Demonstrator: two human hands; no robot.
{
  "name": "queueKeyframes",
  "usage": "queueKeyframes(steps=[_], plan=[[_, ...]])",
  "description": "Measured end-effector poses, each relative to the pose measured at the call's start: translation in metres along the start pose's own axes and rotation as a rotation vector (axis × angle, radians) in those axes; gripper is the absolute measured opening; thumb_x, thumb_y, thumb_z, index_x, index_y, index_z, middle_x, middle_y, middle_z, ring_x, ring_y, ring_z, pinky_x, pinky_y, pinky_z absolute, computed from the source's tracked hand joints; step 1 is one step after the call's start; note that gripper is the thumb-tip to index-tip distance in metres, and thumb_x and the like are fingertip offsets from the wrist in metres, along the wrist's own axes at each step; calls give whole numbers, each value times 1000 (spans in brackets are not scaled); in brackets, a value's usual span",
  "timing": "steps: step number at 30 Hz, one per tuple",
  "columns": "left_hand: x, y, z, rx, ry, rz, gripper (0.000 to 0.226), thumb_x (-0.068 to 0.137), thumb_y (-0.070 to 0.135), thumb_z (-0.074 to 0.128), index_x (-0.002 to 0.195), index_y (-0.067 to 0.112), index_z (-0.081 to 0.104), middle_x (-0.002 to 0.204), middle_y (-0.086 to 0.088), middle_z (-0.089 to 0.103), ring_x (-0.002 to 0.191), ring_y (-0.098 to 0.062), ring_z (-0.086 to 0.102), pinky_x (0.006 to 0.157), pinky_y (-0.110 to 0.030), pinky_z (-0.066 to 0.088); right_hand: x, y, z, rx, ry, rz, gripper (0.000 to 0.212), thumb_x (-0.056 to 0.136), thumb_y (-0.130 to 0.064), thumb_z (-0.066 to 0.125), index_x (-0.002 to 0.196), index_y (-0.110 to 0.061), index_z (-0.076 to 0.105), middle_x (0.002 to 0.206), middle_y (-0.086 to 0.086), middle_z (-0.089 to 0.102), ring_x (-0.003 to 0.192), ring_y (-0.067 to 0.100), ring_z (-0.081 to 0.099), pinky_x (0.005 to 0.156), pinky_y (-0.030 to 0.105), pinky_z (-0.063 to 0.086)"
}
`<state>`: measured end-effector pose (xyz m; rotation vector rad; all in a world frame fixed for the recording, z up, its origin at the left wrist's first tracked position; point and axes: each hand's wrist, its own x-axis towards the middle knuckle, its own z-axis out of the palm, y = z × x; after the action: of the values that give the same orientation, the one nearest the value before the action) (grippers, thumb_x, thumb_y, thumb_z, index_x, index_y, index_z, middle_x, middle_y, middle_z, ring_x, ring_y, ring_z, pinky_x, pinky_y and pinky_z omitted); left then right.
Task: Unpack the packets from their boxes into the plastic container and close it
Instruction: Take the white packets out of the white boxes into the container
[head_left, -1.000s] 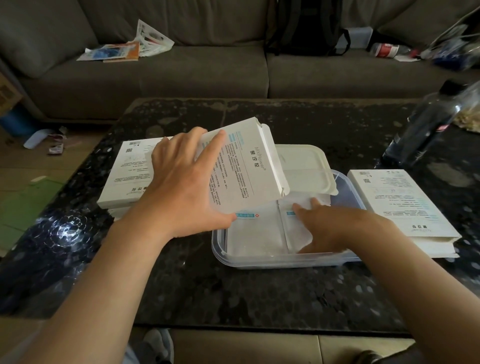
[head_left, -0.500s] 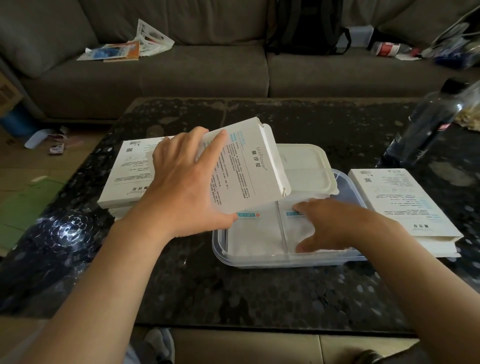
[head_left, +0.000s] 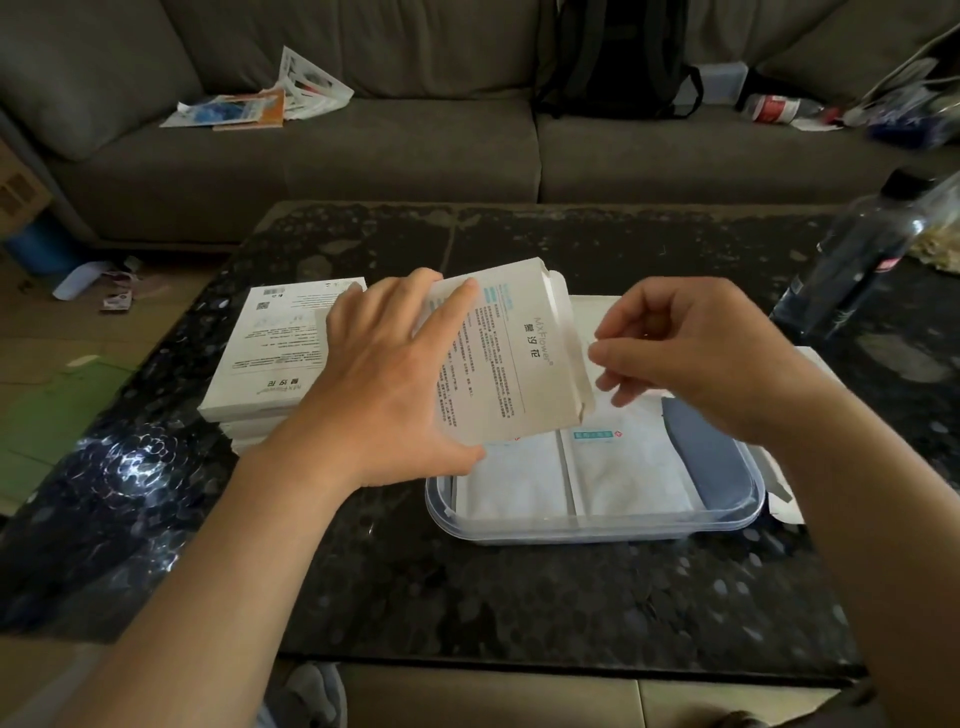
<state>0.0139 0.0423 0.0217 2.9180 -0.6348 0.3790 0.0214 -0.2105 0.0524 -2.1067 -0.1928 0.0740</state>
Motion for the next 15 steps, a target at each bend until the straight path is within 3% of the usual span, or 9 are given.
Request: queueKeyframes(steps=[5,10,15], plan=[[0,4,1,-17,19,42,120,50,68,74,151,25,24,145,1,31,136,-26,30,116,-54,20,4,9,16,-8,-81,43,22,85,-14,78,94,-6,60,90,-4,76,77,12,77,61,25,61],[0,9,1,-29,14,69,119,50,68,73,150,25,24,144,1,32,136,-26,31,116,-56,19,13,19,27,-132,-7,42,26,85,-12,80,95,-11,56,89,-10,68,70,10,73,49,16,53],[0,15,1,1,20,85,120,51,68,72,152,23,24,147,-2,30,138,-28,28,119,-57,15,23,26,38,-271,64,-3,28,87,-15,79,109,-16,61,90,-19,61,70,2,63,40,10,42]])
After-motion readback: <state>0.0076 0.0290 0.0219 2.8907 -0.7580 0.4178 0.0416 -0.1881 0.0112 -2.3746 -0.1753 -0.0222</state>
